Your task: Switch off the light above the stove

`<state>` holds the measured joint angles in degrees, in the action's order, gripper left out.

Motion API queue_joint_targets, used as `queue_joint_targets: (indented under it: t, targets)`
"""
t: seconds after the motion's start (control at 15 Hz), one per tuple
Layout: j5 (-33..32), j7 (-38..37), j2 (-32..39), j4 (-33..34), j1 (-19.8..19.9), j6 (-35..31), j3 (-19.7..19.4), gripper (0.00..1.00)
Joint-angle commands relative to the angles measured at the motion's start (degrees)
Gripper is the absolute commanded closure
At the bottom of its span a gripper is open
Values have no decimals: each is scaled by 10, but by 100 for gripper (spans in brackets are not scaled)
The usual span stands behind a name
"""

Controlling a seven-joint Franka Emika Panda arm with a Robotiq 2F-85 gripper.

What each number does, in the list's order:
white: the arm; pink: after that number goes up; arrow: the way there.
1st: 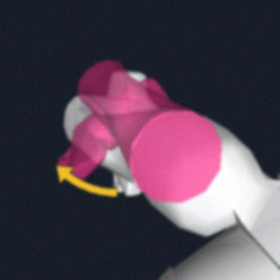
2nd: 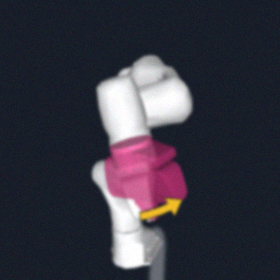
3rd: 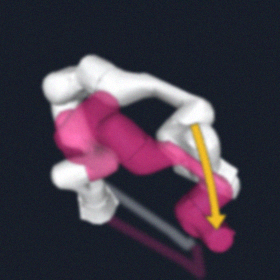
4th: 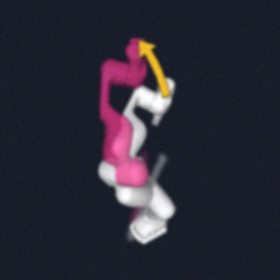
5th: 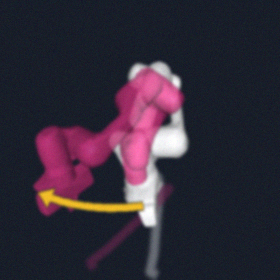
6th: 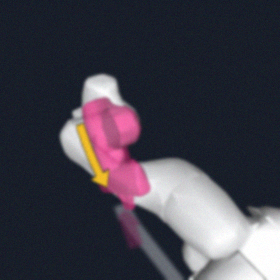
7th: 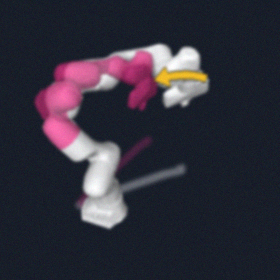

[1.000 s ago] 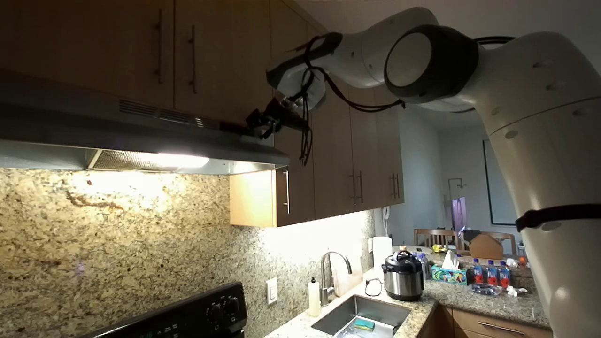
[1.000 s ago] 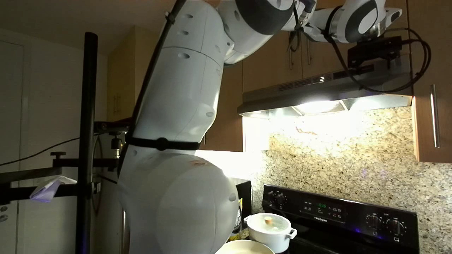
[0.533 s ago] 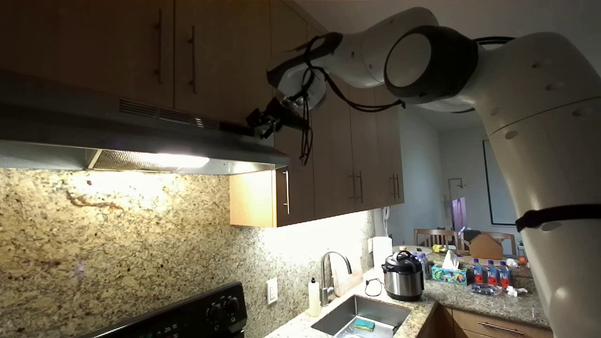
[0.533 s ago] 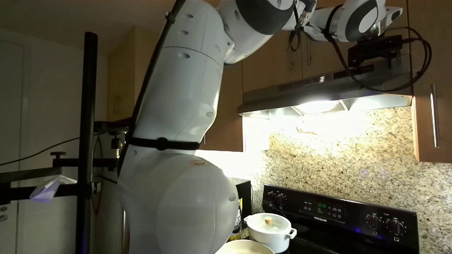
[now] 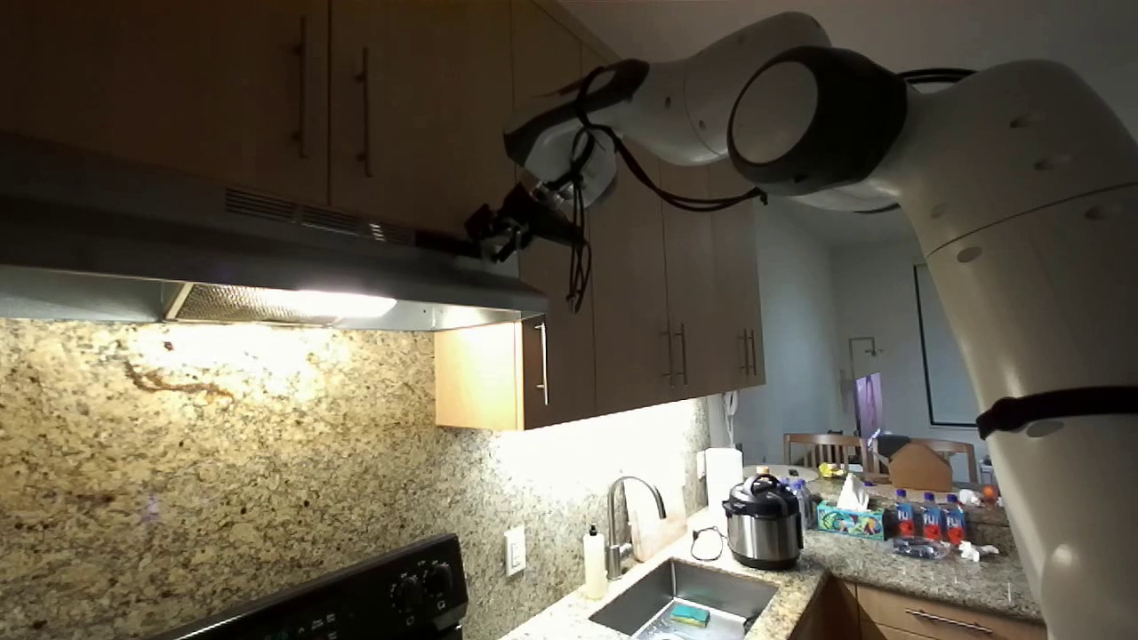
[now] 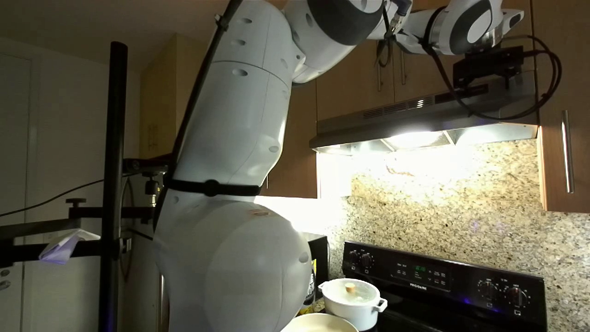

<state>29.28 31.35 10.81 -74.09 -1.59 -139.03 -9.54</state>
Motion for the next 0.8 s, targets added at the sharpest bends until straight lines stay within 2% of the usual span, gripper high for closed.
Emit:
queue_joint_targets:
  t: [0.0,0.73]
  targets:
    - [12,21,-11,-10,-4,7,10,0]
    - [17,29,4,21,2,46,19,0]
